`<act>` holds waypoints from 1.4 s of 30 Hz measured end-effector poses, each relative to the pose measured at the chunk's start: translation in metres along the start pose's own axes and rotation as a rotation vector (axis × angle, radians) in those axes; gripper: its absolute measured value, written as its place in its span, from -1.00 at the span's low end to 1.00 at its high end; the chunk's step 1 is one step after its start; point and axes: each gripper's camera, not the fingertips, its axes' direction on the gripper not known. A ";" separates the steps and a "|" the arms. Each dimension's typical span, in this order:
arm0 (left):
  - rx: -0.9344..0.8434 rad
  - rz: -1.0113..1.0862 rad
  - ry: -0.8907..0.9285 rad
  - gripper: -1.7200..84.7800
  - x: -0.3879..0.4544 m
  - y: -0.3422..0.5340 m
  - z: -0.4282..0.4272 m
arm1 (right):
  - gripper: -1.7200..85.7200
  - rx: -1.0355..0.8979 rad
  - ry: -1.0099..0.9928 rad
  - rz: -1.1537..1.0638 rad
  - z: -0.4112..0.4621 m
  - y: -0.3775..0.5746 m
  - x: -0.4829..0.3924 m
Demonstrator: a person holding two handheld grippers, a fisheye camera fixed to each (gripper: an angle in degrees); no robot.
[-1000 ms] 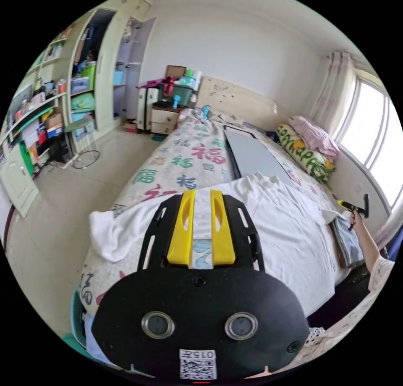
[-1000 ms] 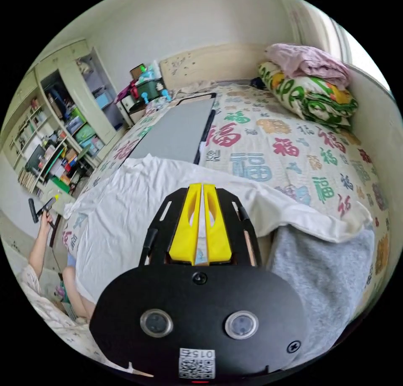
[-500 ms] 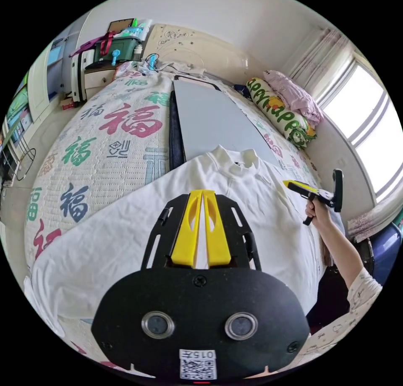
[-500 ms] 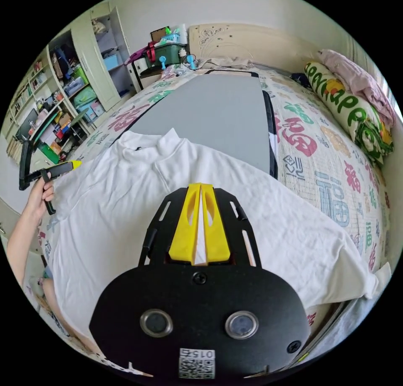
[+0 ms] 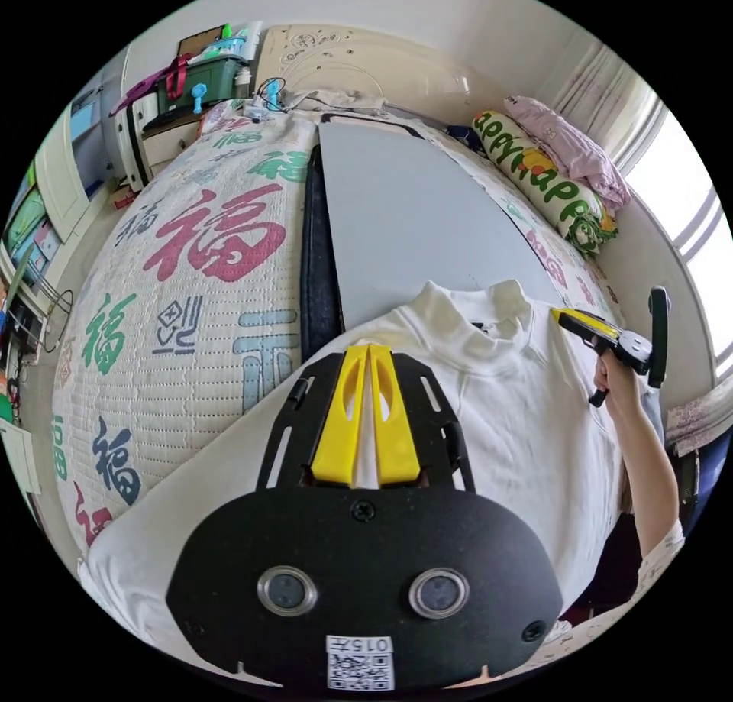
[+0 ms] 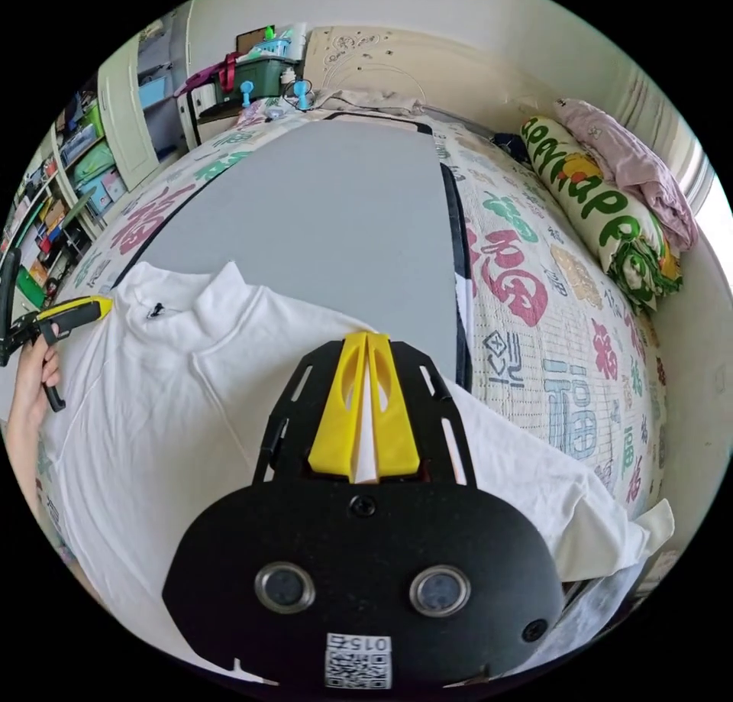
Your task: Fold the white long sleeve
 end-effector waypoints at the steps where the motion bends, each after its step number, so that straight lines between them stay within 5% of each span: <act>1: -0.008 0.010 -0.010 -0.98 0.000 -0.004 0.003 | -0.97 -0.003 0.047 -0.019 -0.002 -0.001 -0.003; 4: -0.054 0.023 -0.017 -0.97 -0.003 -0.004 0.003 | -0.97 -0.016 0.142 -0.040 -0.012 0.004 -0.010; 9: 0.028 0.107 0.104 -0.93 -0.021 0.062 -0.065 | -0.90 0.130 0.022 -0.025 -0.094 0.068 0.027; 16: -0.139 0.086 0.246 -0.76 -0.044 0.298 -0.164 | -0.85 0.328 -0.305 -0.079 -0.285 0.334 0.138; 23: -0.174 -0.121 0.390 -0.71 -0.038 0.505 -0.189 | -0.77 0.165 -0.426 0.173 -0.365 0.548 0.211; 32: -0.099 -0.176 0.452 -0.77 -0.035 0.586 -0.193 | -0.67 -0.040 -0.516 0.235 -0.390 0.601 0.252; 42: -0.069 -0.191 0.461 -0.98 -0.048 0.636 -0.205 | -0.92 -0.065 -0.512 0.201 -0.423 0.605 0.296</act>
